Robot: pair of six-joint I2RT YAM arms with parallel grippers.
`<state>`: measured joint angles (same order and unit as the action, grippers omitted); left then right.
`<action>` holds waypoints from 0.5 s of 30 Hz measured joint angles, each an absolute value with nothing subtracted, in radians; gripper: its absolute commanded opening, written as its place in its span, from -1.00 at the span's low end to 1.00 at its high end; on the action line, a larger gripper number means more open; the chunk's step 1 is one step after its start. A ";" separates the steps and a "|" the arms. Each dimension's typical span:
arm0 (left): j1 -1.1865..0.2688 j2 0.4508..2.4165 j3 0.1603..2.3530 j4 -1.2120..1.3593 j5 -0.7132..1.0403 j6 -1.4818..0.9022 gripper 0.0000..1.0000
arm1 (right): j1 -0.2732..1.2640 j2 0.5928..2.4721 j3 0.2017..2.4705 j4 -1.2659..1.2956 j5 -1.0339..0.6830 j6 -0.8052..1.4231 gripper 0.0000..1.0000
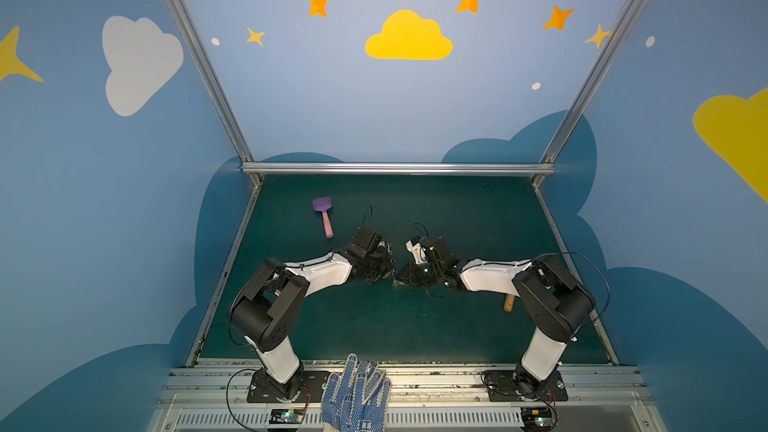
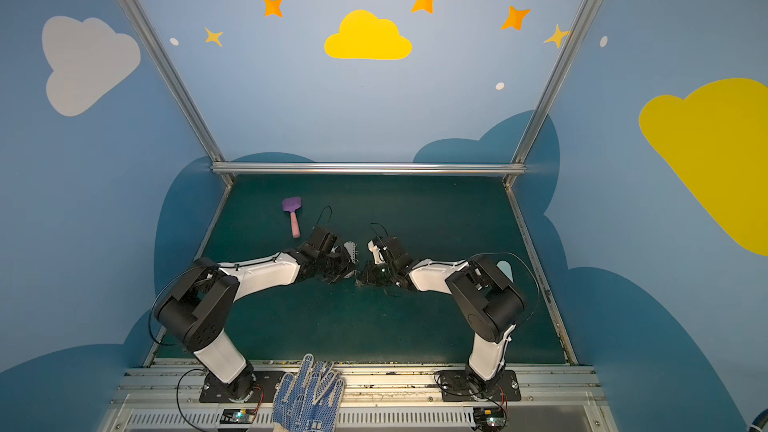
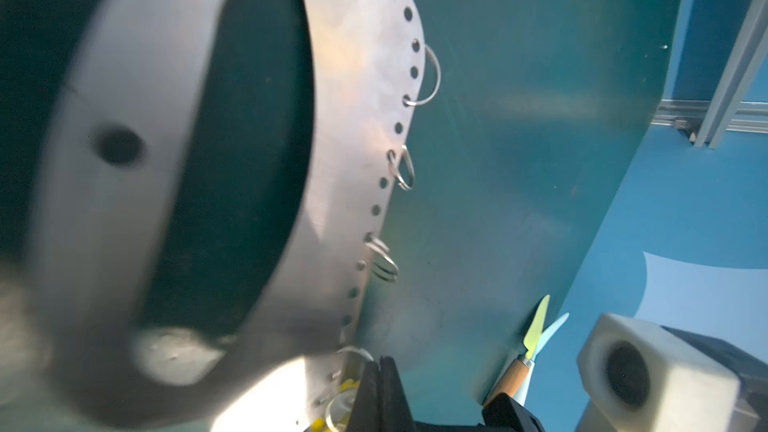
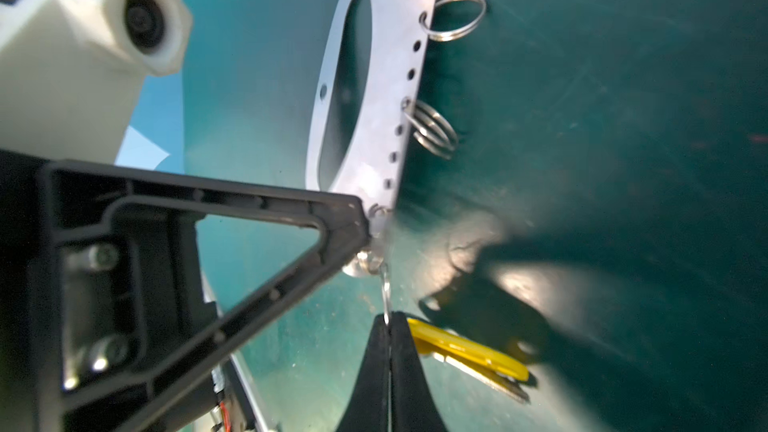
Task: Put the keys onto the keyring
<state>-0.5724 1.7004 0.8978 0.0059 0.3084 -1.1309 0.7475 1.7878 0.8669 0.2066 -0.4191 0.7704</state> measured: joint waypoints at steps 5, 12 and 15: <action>-0.572 1.696 0.886 0.033 0.308 -1.139 -0.92 | 0.721 1.791 0.849 0.279 -0.487 0.825 -1.00; -0.569 1.685 0.870 0.047 0.305 -1.142 -0.92 | 0.669 1.791 0.809 0.387 -0.555 0.906 -1.00; -0.564 1.681 0.869 0.047 0.305 -1.141 -0.92 | 0.664 1.791 0.806 0.390 -0.562 0.912 -1.00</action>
